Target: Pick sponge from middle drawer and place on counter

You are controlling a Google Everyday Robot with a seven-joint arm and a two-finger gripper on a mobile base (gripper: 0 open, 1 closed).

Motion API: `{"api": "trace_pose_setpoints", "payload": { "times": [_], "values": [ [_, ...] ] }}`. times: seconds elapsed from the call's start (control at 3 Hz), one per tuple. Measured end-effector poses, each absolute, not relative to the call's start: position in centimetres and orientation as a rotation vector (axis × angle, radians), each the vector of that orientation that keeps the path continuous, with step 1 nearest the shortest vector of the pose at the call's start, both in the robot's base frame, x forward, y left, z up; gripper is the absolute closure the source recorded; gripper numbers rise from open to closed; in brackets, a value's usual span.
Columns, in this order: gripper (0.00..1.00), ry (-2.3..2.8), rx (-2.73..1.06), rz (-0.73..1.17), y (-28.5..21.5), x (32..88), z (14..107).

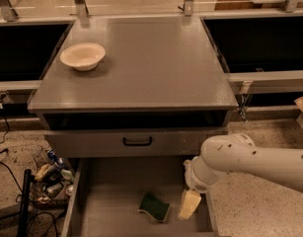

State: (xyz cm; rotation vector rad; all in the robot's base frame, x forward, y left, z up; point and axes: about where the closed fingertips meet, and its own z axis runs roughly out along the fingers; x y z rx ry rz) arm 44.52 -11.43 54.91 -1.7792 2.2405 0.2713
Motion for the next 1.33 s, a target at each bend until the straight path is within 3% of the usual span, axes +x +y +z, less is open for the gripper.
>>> {"api": "trace_pose_setpoints", "payload": {
  "times": [1.33],
  "values": [
    [0.0, 2.254, -1.876, 0.303, -8.2, 45.2, 49.6]
  ]
}}
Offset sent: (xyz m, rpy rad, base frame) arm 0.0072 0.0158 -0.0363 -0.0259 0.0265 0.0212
